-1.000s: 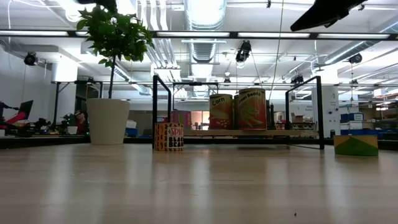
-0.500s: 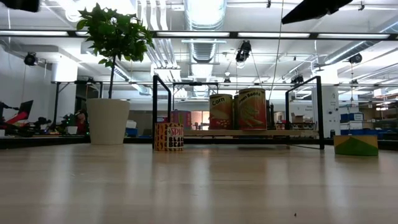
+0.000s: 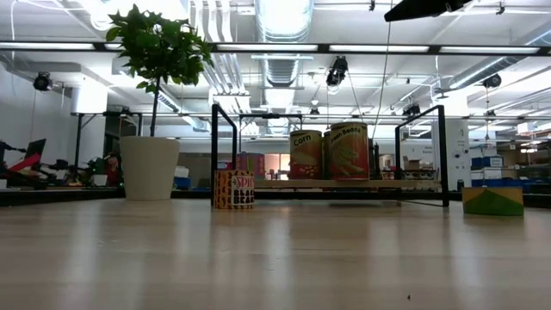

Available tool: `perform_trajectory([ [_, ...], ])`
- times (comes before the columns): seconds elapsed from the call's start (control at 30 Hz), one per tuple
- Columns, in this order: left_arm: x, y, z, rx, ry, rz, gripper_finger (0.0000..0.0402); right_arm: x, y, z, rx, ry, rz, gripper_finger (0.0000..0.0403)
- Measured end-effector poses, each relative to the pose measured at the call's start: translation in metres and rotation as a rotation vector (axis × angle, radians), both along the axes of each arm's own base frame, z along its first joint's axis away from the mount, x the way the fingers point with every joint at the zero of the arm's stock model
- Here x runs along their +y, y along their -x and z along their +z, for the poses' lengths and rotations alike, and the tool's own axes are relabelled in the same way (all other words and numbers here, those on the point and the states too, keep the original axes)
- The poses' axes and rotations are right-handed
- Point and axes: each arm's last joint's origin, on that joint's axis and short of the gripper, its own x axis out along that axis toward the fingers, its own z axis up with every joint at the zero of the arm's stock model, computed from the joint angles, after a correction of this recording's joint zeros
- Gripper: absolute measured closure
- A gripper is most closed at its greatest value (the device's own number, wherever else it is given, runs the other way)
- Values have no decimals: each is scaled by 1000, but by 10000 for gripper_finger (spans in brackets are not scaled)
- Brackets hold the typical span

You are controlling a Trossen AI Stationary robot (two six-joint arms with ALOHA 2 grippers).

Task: Pick and place cans onto a shelf
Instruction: Put the canned corn on the shelf

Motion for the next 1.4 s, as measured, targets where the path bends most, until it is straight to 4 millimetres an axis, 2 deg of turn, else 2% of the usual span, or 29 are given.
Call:
perform_trajectory([
  [0.1,-5,10,-5,81,-43,30,219,0,0,0,0,0,0,394],
  [0.27,-16,23,-7,122,-76,97,149,0,0,0,-1,-4,0,394],
  [0.47,-23,32,-9,92,-127,146,95,2,-1,0,5,-28,64,394],
  [0.63,-25,36,-17,91,-167,169,76,2,-1,-1,6,-36,82,394],
  [1.07,-23,39,-27,98,-204,179,72,3,-1,-1,2,-55,89,394],
  [1.17,-24,39,-27,97,-201,190,57,3,-1,-1,3,-55,89,394],
  [1.33,-22,40,-27,108,-216,192,10,3,-1,-1,3,-54,89,394],
  [1.4,-24,38,-26,97,-199,193,6,3,-1,-1,3,-54,89,394],
])
